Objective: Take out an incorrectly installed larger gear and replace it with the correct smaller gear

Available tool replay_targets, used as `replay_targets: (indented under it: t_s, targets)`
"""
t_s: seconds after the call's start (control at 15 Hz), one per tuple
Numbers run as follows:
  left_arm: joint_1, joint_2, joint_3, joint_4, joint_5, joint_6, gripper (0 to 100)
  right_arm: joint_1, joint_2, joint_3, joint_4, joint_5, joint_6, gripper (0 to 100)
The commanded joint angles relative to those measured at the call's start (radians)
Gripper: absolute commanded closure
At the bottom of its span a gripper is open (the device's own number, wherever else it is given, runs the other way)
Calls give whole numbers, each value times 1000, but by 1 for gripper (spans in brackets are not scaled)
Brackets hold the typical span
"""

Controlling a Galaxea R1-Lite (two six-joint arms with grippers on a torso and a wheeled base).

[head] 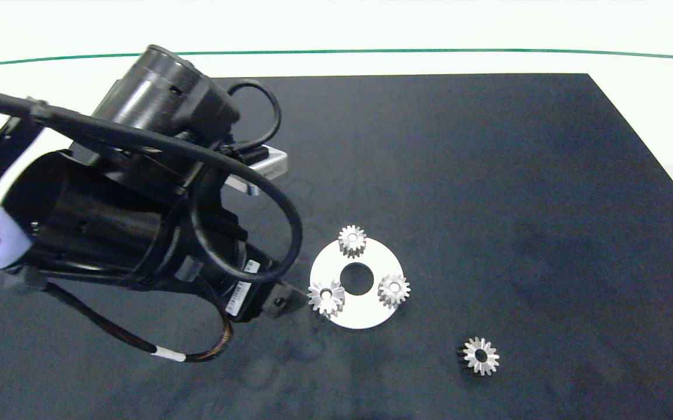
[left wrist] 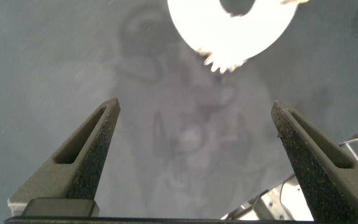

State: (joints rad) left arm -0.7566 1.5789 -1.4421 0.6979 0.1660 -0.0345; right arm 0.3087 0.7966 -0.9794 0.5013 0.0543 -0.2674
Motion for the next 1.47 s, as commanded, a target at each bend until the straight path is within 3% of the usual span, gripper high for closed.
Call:
replay_targets:
  t_s: [0.07,0.33,0.93,1.47]
  targets:
    - [-84,116,-44,5,92,-7,0,3,-8,-1,2,9,-3,0]
    - [-102,179,-101,-6,106,-8,0,3,-7,1,-12,22,-3,0]
    - [-132,234,-49,-113,104,-8,0,4,-5,8,-12,27,-6,0]
    - [-136,293,-50,-147,106,1,0,4,-4,13,-12,29,-7,0]
